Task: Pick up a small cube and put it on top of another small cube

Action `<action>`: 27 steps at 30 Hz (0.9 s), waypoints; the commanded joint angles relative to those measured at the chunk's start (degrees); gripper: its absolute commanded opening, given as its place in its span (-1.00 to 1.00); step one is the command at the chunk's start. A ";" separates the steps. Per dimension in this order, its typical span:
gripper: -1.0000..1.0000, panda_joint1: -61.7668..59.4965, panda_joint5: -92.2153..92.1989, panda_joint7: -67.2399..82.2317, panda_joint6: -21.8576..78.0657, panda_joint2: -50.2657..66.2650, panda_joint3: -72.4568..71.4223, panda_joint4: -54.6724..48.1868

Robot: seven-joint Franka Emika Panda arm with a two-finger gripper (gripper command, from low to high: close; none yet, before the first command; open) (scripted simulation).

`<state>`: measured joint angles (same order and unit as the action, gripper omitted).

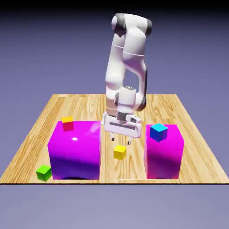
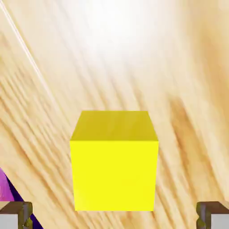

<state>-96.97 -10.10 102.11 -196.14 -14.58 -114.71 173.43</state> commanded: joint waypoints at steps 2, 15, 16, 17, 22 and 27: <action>0.00 -4.15 2.61 -2.21 -1.34 -1.75 -3.37 -0.68; 0.00 -31.13 19.57 -16.56 -10.03 -13.14 -25.25 -5.13; 0.00 -33.06 20.78 -17.59 -10.65 -13.95 -26.82 -5.45; -1.00 -33.06 20.78 -17.59 -10.65 -13.95 -26.82 -5.45; -1.00 -24.76 15.57 -13.17 -7.98 -10.45 -20.09 -4.08; -1.00 -14.38 9.04 -7.65 -4.64 -6.07 -11.67 -2.37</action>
<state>-111.36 -1.10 94.50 -200.74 -20.65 -126.38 171.06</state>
